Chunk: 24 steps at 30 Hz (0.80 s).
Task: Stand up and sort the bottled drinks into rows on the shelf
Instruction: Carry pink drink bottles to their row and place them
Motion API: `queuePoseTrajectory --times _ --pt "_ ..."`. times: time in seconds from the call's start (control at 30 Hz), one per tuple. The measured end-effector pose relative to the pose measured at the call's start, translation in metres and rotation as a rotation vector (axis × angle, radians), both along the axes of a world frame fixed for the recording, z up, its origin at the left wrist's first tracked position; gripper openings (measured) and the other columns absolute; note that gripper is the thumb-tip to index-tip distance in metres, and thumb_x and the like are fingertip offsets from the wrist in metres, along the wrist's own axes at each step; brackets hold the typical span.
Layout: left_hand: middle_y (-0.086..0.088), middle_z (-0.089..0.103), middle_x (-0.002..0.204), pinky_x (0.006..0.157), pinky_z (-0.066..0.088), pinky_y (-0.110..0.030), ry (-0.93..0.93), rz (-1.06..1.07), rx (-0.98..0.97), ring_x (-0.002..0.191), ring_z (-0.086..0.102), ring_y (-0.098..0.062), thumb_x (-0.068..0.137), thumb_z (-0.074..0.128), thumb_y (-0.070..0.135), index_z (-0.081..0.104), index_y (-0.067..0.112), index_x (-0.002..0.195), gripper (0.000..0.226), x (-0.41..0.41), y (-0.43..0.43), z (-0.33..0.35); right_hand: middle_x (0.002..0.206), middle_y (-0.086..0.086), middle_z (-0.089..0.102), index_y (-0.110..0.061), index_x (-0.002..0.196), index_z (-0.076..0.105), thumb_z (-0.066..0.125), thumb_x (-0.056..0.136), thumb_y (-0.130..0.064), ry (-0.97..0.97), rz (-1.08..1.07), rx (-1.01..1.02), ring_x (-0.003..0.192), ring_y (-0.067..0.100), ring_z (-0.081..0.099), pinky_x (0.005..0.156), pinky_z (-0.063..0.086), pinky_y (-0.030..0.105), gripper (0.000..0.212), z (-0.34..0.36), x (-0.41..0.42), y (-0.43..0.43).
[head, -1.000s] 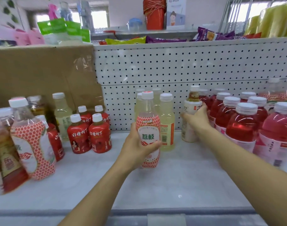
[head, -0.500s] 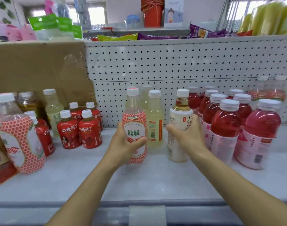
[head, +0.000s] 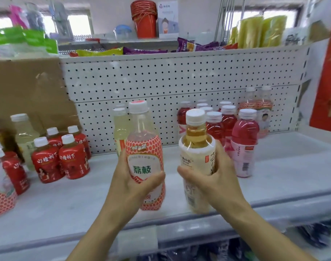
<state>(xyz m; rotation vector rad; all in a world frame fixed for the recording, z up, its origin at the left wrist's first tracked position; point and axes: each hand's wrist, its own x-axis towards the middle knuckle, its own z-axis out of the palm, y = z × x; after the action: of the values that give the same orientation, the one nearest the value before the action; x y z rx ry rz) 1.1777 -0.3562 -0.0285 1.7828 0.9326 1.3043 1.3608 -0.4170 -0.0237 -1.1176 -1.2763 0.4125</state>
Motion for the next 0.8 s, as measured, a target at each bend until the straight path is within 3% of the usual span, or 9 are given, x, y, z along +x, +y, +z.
queuePoseTrajectory --times 0.1,0.2,0.27,0.37,0.47,0.7,0.8 --pt "0.026 0.067 0.092 0.061 0.051 -0.007 -0.016 -0.07 0.016 0.086 0.067 0.004 0.054 0.078 0.042 0.048 0.037 0.116 0.069 0.036 -0.024 0.01 0.092 -0.011 0.068 -0.035 0.11 0.056 0.085 0.068 -0.023 0.022 -0.042 0.03 0.081 0.007 0.068 0.066 0.056 0.017 0.052 0.004 0.034 -0.021" --pt "0.022 0.069 0.092 0.06 0.052 -0.01 0.017 -0.147 0.014 0.082 0.07 0.0 0.063 0.089 0.039 0.048 0.037 0.113 0.064 0.083 -0.043 0.012 0.09 -0.013 0.07 -0.032 0.106 0.057 0.082 0.065 -0.028 0.04 -0.084 0.046 0.078 0.006 0.069 0.061 0.054 0.014 0.048 0.008 0.081 -0.043" --pt "0.017 0.071 0.093 0.063 0.055 -0.014 0.053 -0.201 0.006 0.08 0.071 -0.004 0.065 0.083 0.032 0.049 0.038 0.112 0.059 0.121 -0.054 0.013 0.088 -0.014 0.07 -0.03 0.104 0.058 0.081 0.07 -0.019 0.041 -0.123 0.045 0.077 0.005 0.069 0.058 0.053 0.013 0.043 0.01 0.121 -0.056" --pt "0.011 0.071 0.095 0.069 0.06 -0.024 0.079 -0.284 -0.015 0.082 0.071 -0.008 0.073 0.085 0.023 0.051 0.036 0.11 0.052 0.192 -0.068 0.013 0.088 -0.012 0.07 -0.031 0.104 0.057 0.079 0.074 -0.02 0.045 -0.211 0.03 0.076 0.006 0.069 0.057 0.055 0.024 0.039 0.01 0.189 -0.069" --pt "0.011 0.069 0.096 0.074 0.062 -0.035 0.107 -0.317 -0.012 0.084 0.07 -0.006 0.068 0.083 0.038 0.048 0.041 0.107 0.053 0.266 -0.075 0.015 0.088 -0.012 0.07 -0.03 0.104 0.057 0.079 0.069 -0.031 0.05 -0.273 0.019 0.074 0.005 0.069 0.061 0.053 0.028 0.041 0.013 0.25 -0.08" --pt "0.013 0.066 0.101 0.084 0.058 -0.046 0.08 -0.119 -0.04 0.092 0.068 -0.012 0.064 0.078 0.061 0.042 0.036 0.116 0.068 0.395 -0.021 0.01 0.092 -0.006 0.066 -0.02 0.112 0.053 0.08 0.078 -0.015 0.01 -0.284 -0.008 0.07 -0.008 0.064 0.052 0.048 0.01 0.044 0.02 0.342 -0.061" --pt "0.012 0.066 0.102 0.085 0.058 -0.048 0.064 -0.058 -0.061 0.093 0.068 -0.013 0.057 0.074 0.066 0.04 0.037 0.116 0.074 0.418 0.003 0.004 0.095 -0.004 0.065 -0.021 0.113 0.052 0.081 0.076 -0.02 0.013 -0.27 -0.049 0.074 -0.005 0.064 0.054 0.047 0.01 0.047 0.016 0.36 -0.042"
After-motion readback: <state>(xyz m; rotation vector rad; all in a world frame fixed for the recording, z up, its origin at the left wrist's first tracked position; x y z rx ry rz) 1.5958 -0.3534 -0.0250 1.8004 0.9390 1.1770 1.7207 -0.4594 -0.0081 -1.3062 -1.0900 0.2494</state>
